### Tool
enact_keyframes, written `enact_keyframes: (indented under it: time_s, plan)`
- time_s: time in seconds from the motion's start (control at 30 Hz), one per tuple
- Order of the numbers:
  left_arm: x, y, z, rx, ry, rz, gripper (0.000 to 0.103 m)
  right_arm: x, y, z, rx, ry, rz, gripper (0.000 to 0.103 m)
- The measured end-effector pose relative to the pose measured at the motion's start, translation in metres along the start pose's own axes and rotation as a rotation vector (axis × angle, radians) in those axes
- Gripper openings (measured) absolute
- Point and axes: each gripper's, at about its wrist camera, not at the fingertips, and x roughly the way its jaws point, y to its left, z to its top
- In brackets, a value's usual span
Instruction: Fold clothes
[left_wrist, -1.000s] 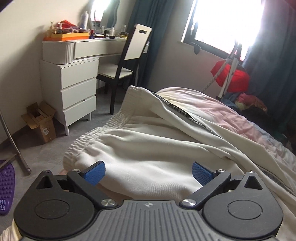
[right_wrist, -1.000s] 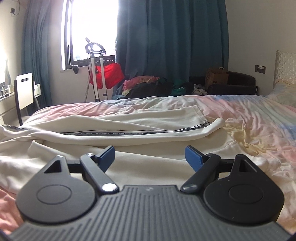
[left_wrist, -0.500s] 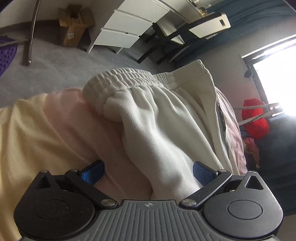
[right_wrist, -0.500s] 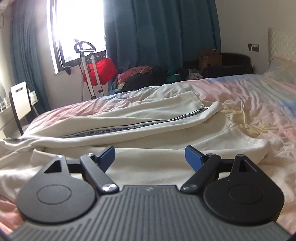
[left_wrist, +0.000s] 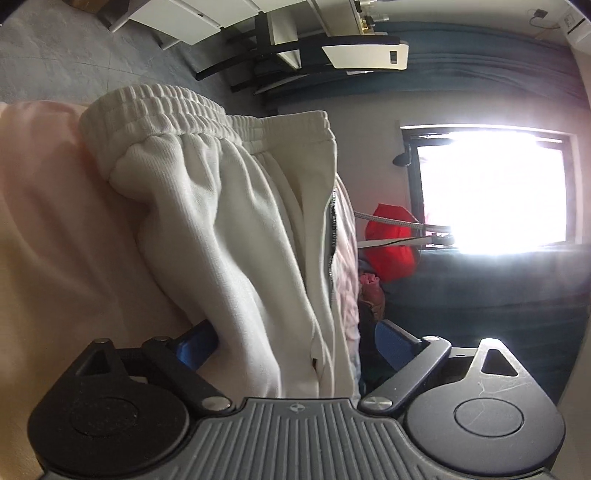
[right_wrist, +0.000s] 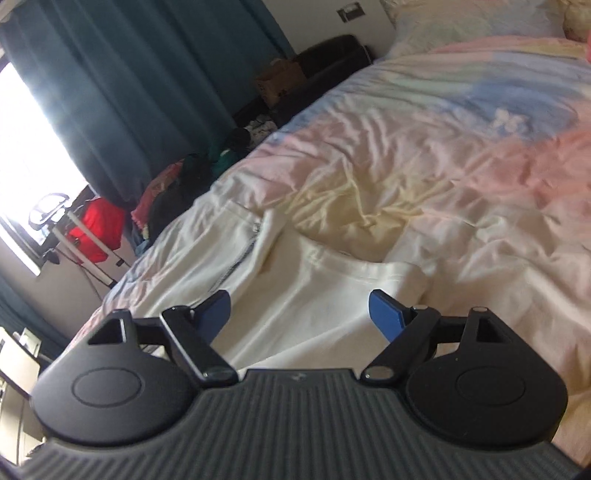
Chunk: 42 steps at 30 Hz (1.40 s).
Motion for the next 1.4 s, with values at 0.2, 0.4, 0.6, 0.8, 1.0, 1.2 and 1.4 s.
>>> enact_keyframes:
  time_s: [0.2,0.4,0.6,0.8,1.0,1.2,1.4]
  plan:
    - [0.015,0.013,0.011,0.016,-0.009,0.135,0.057,0.025,-0.062,-0.012,0.282,0.1,-0.034,0.072]
    - [0.018,0.023,0.019,-0.044,-0.041,0.132,0.046,0.055,-0.074,-0.024,0.413,0.142,-0.031,0.071]
    - [0.015,0.028,0.022,-0.064,-0.071,0.107,0.018,0.078,-0.051,-0.023,0.315,0.145,0.081,0.018]
    - [0.0,0.004,0.015,0.051,-0.13,0.071,0.012,0.052,-0.032,-0.012,0.253,-0.005,0.098,0.008]
    - [-0.033,-0.054,-0.007,0.248,-0.208,0.0,0.011,0.009,-0.007,0.012,0.222,-0.138,0.193,0.007]
    - [0.007,-0.129,0.019,0.332,-0.211,-0.016,0.011,0.045,0.045,0.066,0.123,-0.139,0.172,0.007]
    - [0.128,-0.197,0.046,0.477,-0.216,0.059,0.011,0.142,0.147,0.103,-0.024,-0.166,0.103,0.007]
